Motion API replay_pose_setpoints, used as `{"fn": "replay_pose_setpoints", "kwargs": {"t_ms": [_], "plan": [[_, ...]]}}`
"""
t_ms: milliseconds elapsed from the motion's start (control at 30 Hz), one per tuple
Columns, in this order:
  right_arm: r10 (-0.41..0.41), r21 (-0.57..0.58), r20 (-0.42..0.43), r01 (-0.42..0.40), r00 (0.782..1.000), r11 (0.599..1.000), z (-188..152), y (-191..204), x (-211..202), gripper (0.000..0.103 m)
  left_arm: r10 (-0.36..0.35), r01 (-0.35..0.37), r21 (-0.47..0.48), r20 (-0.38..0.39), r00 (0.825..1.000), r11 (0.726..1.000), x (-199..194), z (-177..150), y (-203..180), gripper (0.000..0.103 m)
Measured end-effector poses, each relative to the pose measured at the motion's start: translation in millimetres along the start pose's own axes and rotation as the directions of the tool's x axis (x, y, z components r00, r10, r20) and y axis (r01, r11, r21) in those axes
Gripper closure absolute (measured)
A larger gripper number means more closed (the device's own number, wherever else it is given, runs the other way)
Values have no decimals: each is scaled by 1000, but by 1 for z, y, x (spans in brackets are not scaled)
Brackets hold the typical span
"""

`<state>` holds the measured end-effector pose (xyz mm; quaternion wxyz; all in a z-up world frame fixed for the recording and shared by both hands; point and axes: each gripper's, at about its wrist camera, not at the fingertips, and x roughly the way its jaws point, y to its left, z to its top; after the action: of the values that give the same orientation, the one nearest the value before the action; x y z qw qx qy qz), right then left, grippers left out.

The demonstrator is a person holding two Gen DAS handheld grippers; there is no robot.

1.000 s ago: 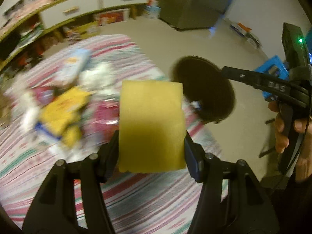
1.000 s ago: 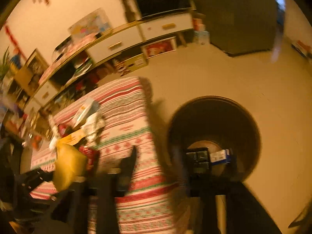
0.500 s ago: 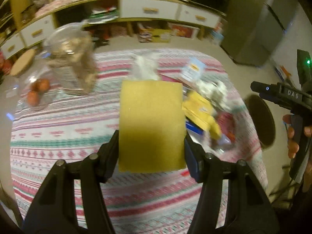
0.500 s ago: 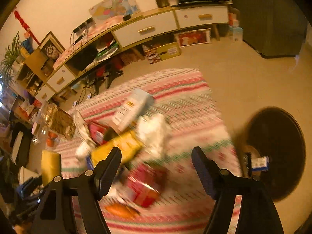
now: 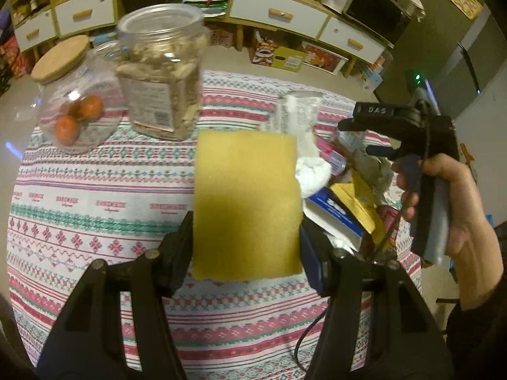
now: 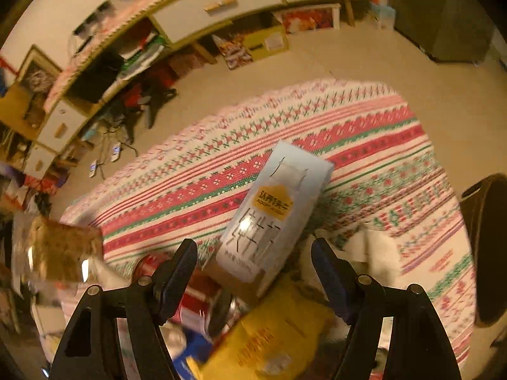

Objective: Collect trash
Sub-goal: 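Grasp the white milk carton with the right gripper and lift it, then carry the milk carton over the bin with the right gripper while the left gripper drops the sponge in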

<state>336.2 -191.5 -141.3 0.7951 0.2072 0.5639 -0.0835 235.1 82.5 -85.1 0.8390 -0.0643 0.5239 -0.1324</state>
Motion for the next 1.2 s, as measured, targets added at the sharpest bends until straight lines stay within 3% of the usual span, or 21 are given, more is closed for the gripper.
{"fn": "replay_pose_setpoints", "kwargs": {"t_ms": [100, 167, 333, 667, 967, 1200], "plan": [[-53, 20, -23, 54, 998, 998, 0, 3, 15, 29, -3, 3, -25, -2, 1000, 1000, 1, 1, 9, 42], [-50, 29, -22, 51, 998, 998, -3, 2, 19, 41, -9, 9, -33, -4, 1000, 999, 0, 0, 13, 42], [-31, 5, 48, 31, 998, 1000, -5, 4, -5, 50, -25, 25, -46, 6, 1000, 999, -4, 1, 17, 42], [104, -91, 213, -87, 971, 992, -24, -14, -110, 51, -58, 58, 1, 36, 998, 998, -17, -2, -8, 42], [106, -162, 284, -62, 953, 985, -70, -72, -168, 51, -74, 67, 122, 54, 996, 990, -21, -17, -62, 42], [45, -157, 346, 10, 937, 987, -106, -128, -197, 51, -121, 109, 226, 39, 992, 968, -12, -37, -119, 42]]}}
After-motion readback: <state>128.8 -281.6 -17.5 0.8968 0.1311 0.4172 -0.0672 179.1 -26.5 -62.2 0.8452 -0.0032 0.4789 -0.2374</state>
